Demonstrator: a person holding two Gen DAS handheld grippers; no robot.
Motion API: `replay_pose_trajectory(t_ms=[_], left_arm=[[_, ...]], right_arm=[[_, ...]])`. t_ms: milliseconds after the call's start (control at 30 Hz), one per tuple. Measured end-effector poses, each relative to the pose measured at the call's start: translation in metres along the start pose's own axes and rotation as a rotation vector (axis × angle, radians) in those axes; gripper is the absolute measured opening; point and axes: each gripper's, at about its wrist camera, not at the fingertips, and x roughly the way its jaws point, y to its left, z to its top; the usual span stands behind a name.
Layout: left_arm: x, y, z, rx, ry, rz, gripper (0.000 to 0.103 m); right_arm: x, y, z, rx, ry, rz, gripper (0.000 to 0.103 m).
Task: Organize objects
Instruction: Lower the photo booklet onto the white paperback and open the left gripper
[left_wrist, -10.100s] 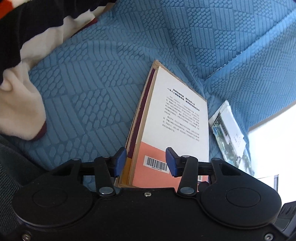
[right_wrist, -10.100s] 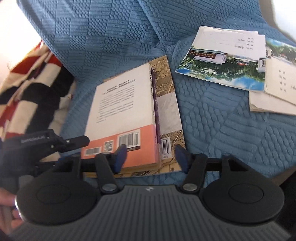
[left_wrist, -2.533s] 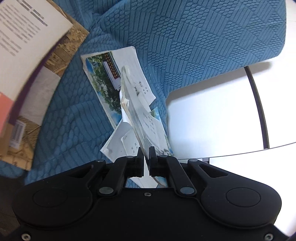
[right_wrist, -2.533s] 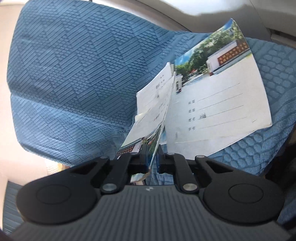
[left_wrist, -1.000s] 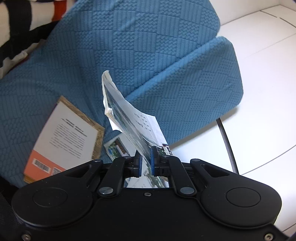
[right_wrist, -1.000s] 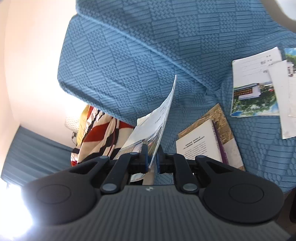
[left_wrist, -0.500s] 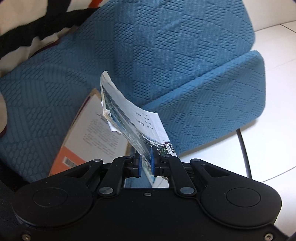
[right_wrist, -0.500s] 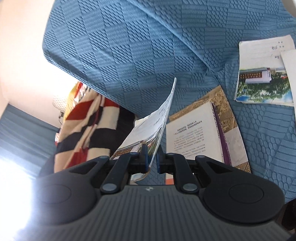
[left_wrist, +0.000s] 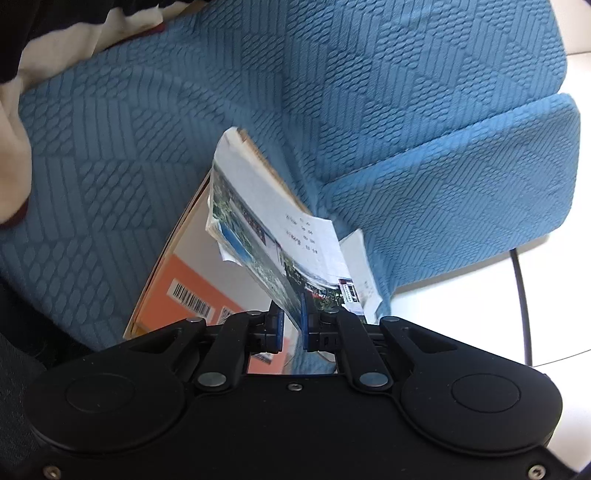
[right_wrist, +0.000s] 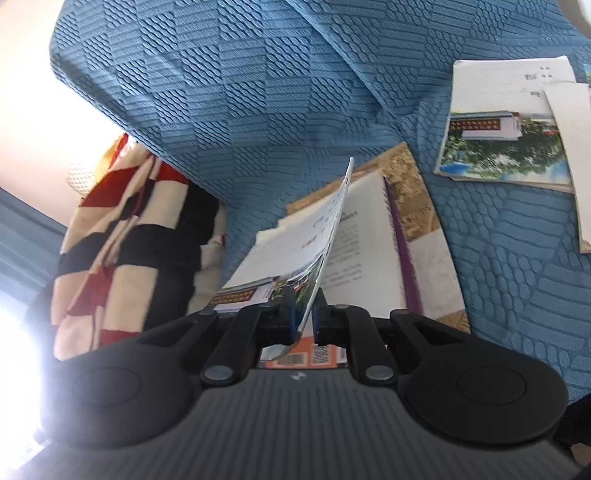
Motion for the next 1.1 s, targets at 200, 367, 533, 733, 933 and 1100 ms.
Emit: replay_pose_trajectory(t_ms=[200,367,533,733,933,1100], left_arm=[[0.013,0.006,-0.008,0.002,0.036,0.064,0.008],[0.020,0.013,-0.012,-0.009,0.058,0.100,0.008],[0.024,0.011,-0.012,0.003,0.066,0.121,0.008],[0.023,0.006,-0.014,0.017,0.076,0.181,0.023],[0.012,-0.003,-0.020,0.080,0.047,0.253,0.047],[-0.007,-0.012,-0.027,0.117,0.016,0.263,0.051]], right_arm=[[0.010,-0.007,-0.010,-0.016,0.021,-0.056,0.012],[0.016,-0.012,-0.017,-0.023,0.044,-0.081,0.012],[0.019,-0.016,-0.020,-0.015,0.058,-0.087,0.012],[0.015,-0.012,-0.020,-0.026,0.063,-0.109,0.017],[-0.002,-0.005,-0.026,-0.081,0.060,-0.196,0.031],[-0.024,0.000,-0.027,-0.099,0.034,-0.205,0.032]])
